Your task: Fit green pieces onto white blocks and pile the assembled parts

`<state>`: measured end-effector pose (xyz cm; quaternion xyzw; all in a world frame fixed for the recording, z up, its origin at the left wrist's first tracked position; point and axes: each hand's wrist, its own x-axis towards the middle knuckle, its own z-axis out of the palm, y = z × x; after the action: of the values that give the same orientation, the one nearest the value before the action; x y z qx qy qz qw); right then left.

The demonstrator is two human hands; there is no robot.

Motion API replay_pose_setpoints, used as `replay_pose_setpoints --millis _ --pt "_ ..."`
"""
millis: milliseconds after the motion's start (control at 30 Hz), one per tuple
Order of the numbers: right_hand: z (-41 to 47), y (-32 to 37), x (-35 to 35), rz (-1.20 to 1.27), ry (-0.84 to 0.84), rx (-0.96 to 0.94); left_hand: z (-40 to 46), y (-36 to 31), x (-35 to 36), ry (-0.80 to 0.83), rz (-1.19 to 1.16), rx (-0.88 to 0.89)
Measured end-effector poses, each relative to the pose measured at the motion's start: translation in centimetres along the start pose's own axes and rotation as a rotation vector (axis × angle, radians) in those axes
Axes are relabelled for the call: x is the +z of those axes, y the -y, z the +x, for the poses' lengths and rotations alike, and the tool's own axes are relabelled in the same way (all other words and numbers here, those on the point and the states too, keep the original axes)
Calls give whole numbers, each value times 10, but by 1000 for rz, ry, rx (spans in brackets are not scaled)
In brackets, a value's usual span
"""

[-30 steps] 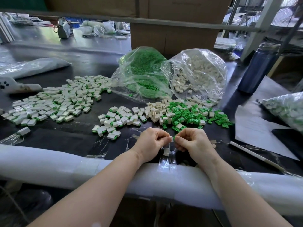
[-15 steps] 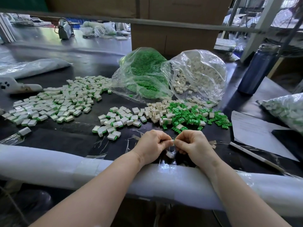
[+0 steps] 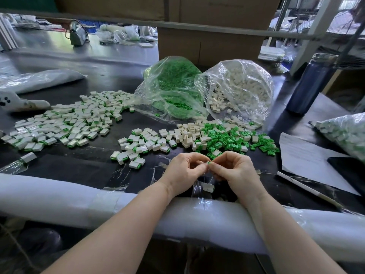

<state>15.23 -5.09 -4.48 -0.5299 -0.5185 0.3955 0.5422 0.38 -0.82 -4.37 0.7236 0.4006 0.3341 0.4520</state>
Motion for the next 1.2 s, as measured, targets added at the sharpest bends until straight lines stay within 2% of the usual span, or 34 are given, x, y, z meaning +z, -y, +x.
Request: replay_pose_setpoints --millis 267,533,1200 --pt "1 -2 -1 62 -11 33 0 -2 -1 29 -84 13" --pt "3 2 4 -6 209 83 1 -2 0 58 -51 76" --pt "1 2 3 37 141 117 2 -2 6 124 59 103"
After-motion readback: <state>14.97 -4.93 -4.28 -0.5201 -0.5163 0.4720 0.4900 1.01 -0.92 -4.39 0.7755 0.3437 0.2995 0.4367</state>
